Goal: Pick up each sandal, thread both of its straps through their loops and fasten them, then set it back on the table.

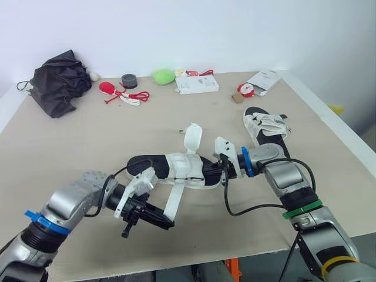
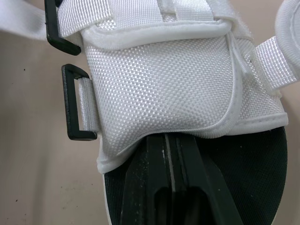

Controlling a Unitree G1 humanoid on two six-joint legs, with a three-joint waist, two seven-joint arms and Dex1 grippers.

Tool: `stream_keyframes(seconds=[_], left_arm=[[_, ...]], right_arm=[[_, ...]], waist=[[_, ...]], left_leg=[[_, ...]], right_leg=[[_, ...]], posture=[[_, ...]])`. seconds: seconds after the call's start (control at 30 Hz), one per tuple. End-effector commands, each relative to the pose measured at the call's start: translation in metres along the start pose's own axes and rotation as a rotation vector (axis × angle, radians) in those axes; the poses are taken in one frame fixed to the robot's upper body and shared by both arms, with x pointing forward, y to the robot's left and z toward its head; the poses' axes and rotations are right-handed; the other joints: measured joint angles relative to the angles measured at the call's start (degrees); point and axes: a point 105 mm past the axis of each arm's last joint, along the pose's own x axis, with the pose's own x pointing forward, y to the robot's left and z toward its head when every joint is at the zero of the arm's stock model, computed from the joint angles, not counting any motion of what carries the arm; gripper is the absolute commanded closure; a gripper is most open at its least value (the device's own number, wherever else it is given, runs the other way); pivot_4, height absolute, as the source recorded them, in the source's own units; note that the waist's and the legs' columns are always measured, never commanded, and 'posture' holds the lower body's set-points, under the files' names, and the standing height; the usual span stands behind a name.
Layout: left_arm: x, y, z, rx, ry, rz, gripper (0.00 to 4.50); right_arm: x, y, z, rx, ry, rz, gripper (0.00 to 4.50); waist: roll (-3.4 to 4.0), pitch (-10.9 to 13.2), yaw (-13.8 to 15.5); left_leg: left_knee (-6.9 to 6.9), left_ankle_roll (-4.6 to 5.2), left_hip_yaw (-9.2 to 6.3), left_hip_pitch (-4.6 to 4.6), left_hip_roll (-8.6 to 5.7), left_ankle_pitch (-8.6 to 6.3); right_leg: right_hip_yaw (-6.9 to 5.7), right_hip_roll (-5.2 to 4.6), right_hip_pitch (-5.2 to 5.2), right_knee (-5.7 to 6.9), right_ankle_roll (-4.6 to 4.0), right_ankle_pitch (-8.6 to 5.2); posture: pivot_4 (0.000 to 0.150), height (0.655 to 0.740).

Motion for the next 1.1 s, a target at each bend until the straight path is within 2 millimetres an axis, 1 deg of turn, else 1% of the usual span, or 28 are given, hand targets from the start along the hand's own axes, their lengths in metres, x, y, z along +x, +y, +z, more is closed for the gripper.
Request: stream_keyframes(seconds=[0.03, 0.07, 0.1, 0.13, 0.17, 0.2, 0.23, 0.3, 0.37, 0.43, 0.53, 0.73, 0.83, 0.9, 1.0, 1.1], left_arm=[[-0.003, -0.014, 0.043, 0.023, -0.133, -0.066, 4.40], [-0.003, -0.015, 0.056, 0.026, -0.183, -0.076, 4.40], [-0.003, -0.015, 0.065, 0.025, -0.216, -0.083, 4.40], [-0.004, -0.012, 0.081, 0.021, -0.288, -0.074, 4.40], [-0.008, -0.006, 0.098, 0.000, -0.381, -0.057, 4.40], [-0.011, 0.001, 0.111, -0.026, -0.459, -0.041, 4.40], [-0.013, 0.009, 0.119, -0.060, -0.513, -0.008, 4.40], [-0.017, 0.036, 0.117, -0.173, -0.578, 0.098, 4.40], [-0.019, 0.052, 0.112, -0.265, -0.610, 0.165, 4.40], [-0.022, 0.070, 0.100, -0.417, -0.648, 0.202, 4.40], [-0.024, 0.089, 0.083, -0.592, -0.681, 0.235, 4.40], [-0.021, 0.097, 0.073, -0.740, -0.693, 0.193, 4.40], [-0.016, 0.096, 0.073, -0.777, -0.684, 0.142, 4.40], [-0.014, 0.093, 0.076, -0.765, -0.679, 0.116, 4.40], [-0.018, 0.075, 0.096, -0.705, -0.695, -0.018, 4.40], [-0.024, 0.063, 0.107, -0.675, -0.711, -0.114, 4.40]], right_arm=[[0.004, 0.006, -0.032, 0.092, 0.095, 0.006, 4.50], [0.004, 0.006, -0.032, 0.093, 0.096, 0.005, 4.50], [0.004, 0.006, -0.032, 0.093, 0.096, 0.004, 4.50], [0.004, 0.006, -0.032, 0.094, 0.096, 0.004, 4.50], [0.004, 0.006, -0.032, 0.095, 0.096, 0.004, 4.50], [0.004, 0.006, -0.032, 0.096, 0.095, 0.003, 4.50], [0.004, 0.006, -0.032, 0.096, 0.095, 0.003, 4.50], [0.005, 0.006, -0.032, 0.097, 0.094, 0.001, 4.50], [0.005, 0.006, -0.032, 0.097, 0.094, 0.000, 4.50], [0.005, 0.006, -0.032, 0.098, 0.094, -0.001, 4.50], [0.005, 0.007, -0.034, 0.100, 0.095, -0.002, 4.50], [0.005, 0.008, -0.034, 0.100, 0.094, -0.003, 4.50], [0.006, 0.008, -0.033, 0.099, 0.093, -0.003, 4.50], [0.006, 0.008, -0.033, 0.100, 0.093, -0.002, 4.50], [0.006, 0.009, -0.034, 0.102, 0.094, -0.001, 4.50], [0.006, 0.011, -0.035, 0.105, 0.094, 0.001, 4.50]], waist=[[0.00, 0.0, 0.0], [0.00, 0.0, 0.0], [-0.01, 0.0, 0.0], [0.02, 0.0, -0.1], [0.04, 0.0, -0.1], [0.01, 0.0, 0.0], [-0.04, 0.1, 0.1], [0.02, 0.1, 0.0], [0.03, 0.1, -0.1], [0.02, 0.1, -0.1], [0.01, 0.1, 0.0], [0.00, 0.0, 0.0], [0.01, 0.0, 0.0], [0.00, 0.0, 0.0], [0.00, 0.0, 0.0], [-0.01, 0.0, 0.0]], left_leg=[[0.00, 0.00, 0.00, 0.00, 0.00, 0.00], [0.00, 0.00, -0.01, -0.01, 0.00, 0.00], [-0.01, 0.00, -0.03, -0.02, -0.01, 0.00], [-0.02, 0.00, -0.05, -0.04, -0.02, 0.00], [-0.03, 0.04, -0.03, -0.02, -0.03, -0.03], [-0.03, 0.04, -0.08, -0.03, -0.06, -0.03], [0.02, 0.04, -0.18, -0.07, -0.05, -0.03], [0.07, 0.04, -0.22, -0.12, -0.04, -0.03], [0.08, 0.04, -0.17, -0.09, -0.10, -0.03], [0.07, 0.04, -0.19, -0.08, -0.10, -0.02], [0.09, 0.03, -0.21, -0.07, -0.12, -0.02], [0.24, -0.07, -0.23, -0.03, -0.17, 0.04], [0.24, -0.15, -0.23, 0.02, -0.19, 0.08], [0.23, -0.18, -0.24, 0.03, -0.19, 0.10], [0.22, -0.20, -0.24, 0.02, -0.19, 0.10], [0.21, -0.23, -0.25, 0.00, -0.19, 0.11]], right_leg=[[-0.01, 0.00, 0.00, 0.00, 0.01, 0.00], [-0.01, 0.01, 0.00, 0.00, 0.01, 0.00], [-0.02, 0.01, 0.02, 0.00, 0.04, -0.01], [-0.02, 0.02, 0.01, 0.00, 0.08, 0.00], [0.00, 0.03, 0.02, 0.00, 0.34, 0.11], [-0.02, 0.02, 0.03, 0.03, 0.37, 0.09], [-0.11, 0.03, 0.04, 0.03, 0.40, 0.11], [-0.11, 0.07, 0.03, 0.02, 0.44, 0.16], [-0.02, 0.03, 0.03, 0.05, 0.48, 0.18], [-0.03, 0.03, 0.05, 0.05, 0.48, 0.18], [-0.04, 0.02, 0.08, 0.06, 0.50, 0.19], [-0.05, 0.01, 0.18, 0.05, 0.58, 0.30], [-0.04, 0.00, 0.21, 0.05, 0.58, 0.31], [-0.05, 0.01, 0.22, 0.05, 0.58, 0.31], [-0.04, 0.00, 0.22, 0.05, 0.57, 0.31], [-0.05, 0.00, 0.21, 0.05, 0.57, 0.31]], posture=[[0.150, 0.7400], [0.150, 0.7400], [0.150, 0.7400], [0.150, 0.7400], [0.150, 0.7400], [0.150, 0.7400], [0.150, 0.7400], [0.150, 0.7400], [0.150, 0.7400], [0.150, 0.7400], [0.150, 0.7400], [0.150, 0.7400], [0.150, 0.7400], [0.150, 0.7400], [0.150, 0.7400], [0.150, 0.7400]])
